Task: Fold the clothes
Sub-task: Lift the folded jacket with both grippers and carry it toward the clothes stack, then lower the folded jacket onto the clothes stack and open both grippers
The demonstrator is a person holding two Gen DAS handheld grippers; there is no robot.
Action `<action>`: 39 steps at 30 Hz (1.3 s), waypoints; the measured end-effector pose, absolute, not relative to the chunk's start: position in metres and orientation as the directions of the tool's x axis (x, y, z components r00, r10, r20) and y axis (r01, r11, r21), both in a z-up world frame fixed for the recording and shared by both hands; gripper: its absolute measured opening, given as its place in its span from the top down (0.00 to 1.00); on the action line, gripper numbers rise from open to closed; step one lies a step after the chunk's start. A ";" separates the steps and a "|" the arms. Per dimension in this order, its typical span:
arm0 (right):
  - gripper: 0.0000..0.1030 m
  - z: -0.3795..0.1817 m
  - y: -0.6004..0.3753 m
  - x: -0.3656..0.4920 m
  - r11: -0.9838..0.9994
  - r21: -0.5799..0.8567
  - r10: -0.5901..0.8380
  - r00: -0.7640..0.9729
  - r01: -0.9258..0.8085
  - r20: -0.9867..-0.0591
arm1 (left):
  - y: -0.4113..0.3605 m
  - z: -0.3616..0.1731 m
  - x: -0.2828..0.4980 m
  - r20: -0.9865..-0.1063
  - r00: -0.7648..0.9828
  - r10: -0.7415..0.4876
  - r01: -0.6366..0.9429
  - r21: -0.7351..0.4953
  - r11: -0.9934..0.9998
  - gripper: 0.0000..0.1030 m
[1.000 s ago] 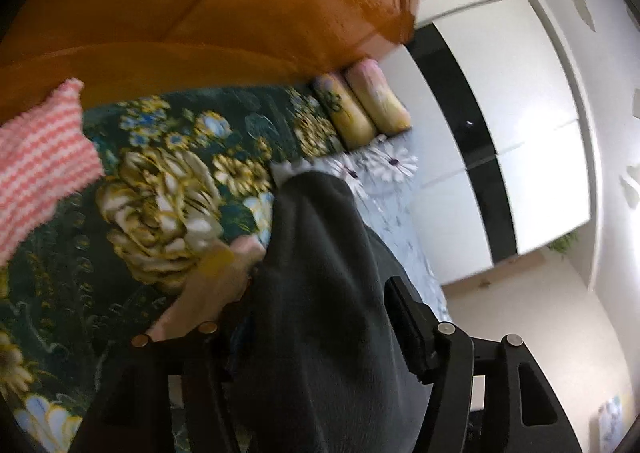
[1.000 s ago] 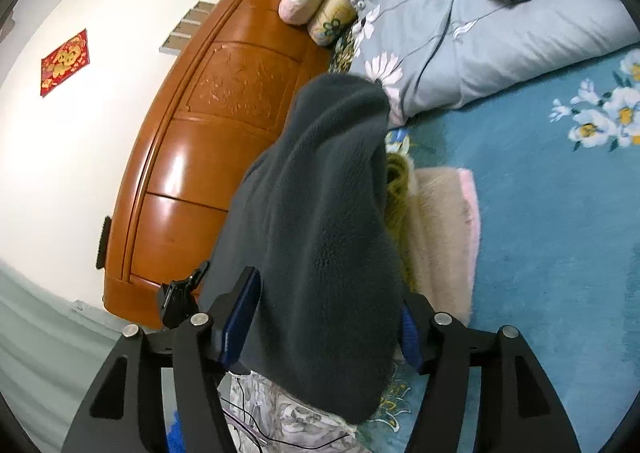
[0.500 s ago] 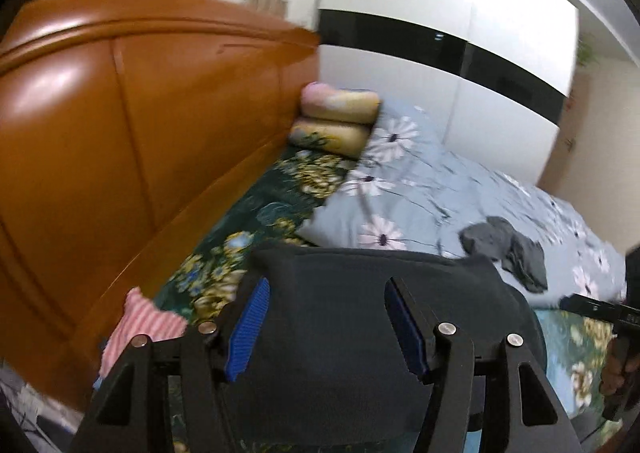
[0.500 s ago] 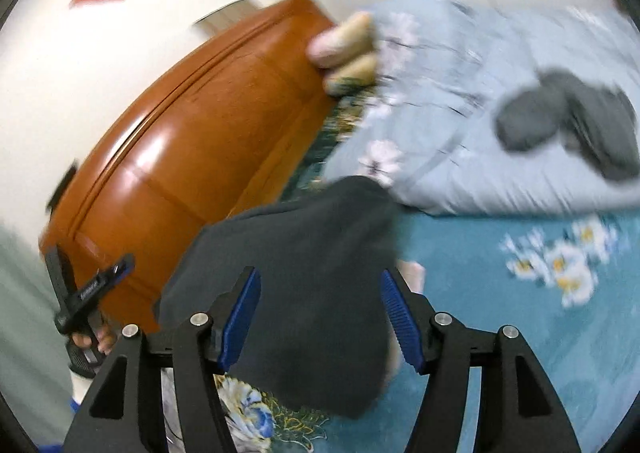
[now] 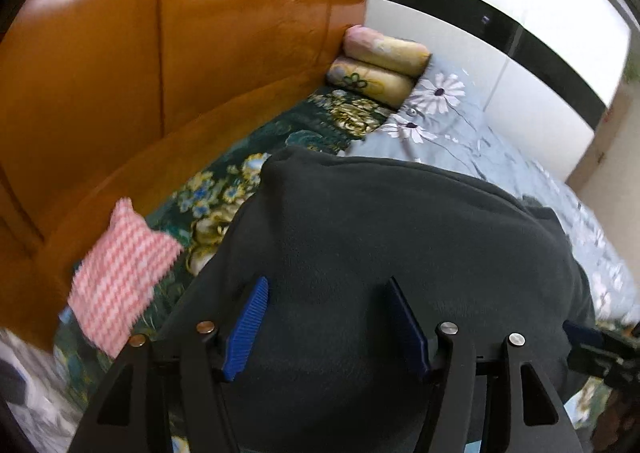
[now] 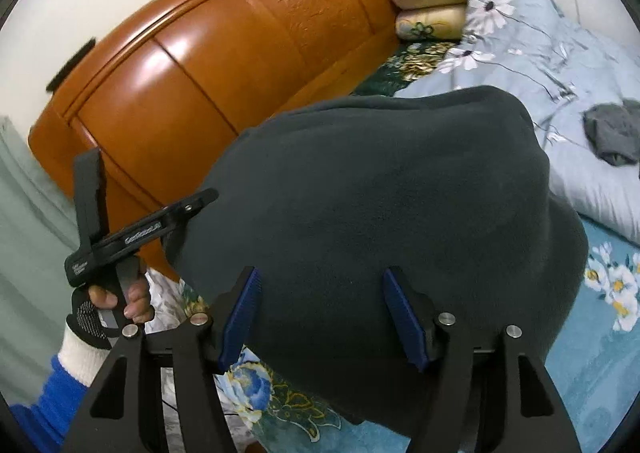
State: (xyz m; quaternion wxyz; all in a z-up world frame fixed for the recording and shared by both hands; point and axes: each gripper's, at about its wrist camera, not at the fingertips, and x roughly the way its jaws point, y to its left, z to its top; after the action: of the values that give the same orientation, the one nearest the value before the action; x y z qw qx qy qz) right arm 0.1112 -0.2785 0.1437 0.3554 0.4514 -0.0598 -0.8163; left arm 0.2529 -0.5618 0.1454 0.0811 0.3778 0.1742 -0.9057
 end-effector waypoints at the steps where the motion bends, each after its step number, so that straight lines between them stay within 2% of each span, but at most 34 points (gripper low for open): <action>1: 0.36 0.144 -0.280 0.112 -0.738 0.412 -0.635 -0.342 0.534 -0.693 | -0.563 0.145 0.254 -0.710 -0.704 -0.009 0.278 -0.265 -0.923 0.36; 7: 0.36 0.143 -0.274 0.105 -0.738 0.447 -0.646 -0.339 0.505 -0.684 | -0.552 0.151 0.250 -0.722 -0.691 -0.033 0.270 -0.216 -0.938 0.35; 15: 0.36 0.173 -0.251 0.115 -0.746 0.447 -0.651 -0.400 0.495 -0.645 | -0.544 0.169 0.243 -0.749 -0.661 -0.050 0.299 -0.202 -0.933 0.34; 21: 0.35 0.192 -0.233 0.136 -0.754 0.425 -0.642 -0.427 0.501 -0.636 | -0.528 0.193 0.254 -0.732 -0.681 -0.030 0.272 -0.214 -0.938 0.34; 24: 0.35 0.192 -0.225 0.150 -0.763 0.393 -0.625 -0.430 0.513 -0.652 | -0.506 0.213 0.265 -0.710 -0.703 -0.050 0.238 -0.169 -0.956 0.33; 25: 0.35 0.191 -0.220 0.156 -0.762 0.395 -0.625 -0.425 0.513 -0.654 | -0.498 0.218 0.270 -0.701 -0.711 -0.050 0.226 -0.161 -0.961 0.31; 27: 0.35 0.187 -0.211 0.170 -0.754 0.411 -0.634 -0.407 0.512 -0.657 | -0.480 0.229 0.284 -0.677 -0.735 -0.041 0.197 -0.155 -0.968 0.19; 32: 0.31 0.171 -0.201 0.209 -0.722 0.446 -0.666 -0.359 0.529 -0.653 | -0.431 0.229 0.326 -0.618 -0.785 0.038 0.123 -0.216 -0.969 0.02; 37: 0.26 0.137 -0.193 0.227 -0.749 0.488 -0.650 -0.353 0.449 -0.673 | -0.410 0.196 0.346 -0.660 -0.751 0.037 0.152 -0.227 -0.962 0.00; 39: 0.25 0.129 -0.191 0.229 -0.766 0.486 -0.633 -0.366 0.420 -0.682 | -0.408 0.176 0.349 -0.711 -0.702 -0.032 0.221 -0.175 -0.960 0.00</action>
State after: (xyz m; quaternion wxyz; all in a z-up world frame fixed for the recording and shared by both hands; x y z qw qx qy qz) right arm 0.2293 -0.1907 0.1292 0.3218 0.4620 -0.1154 -0.8183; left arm 0.3487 -0.4076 0.1764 0.0692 0.3796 0.1243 -0.9141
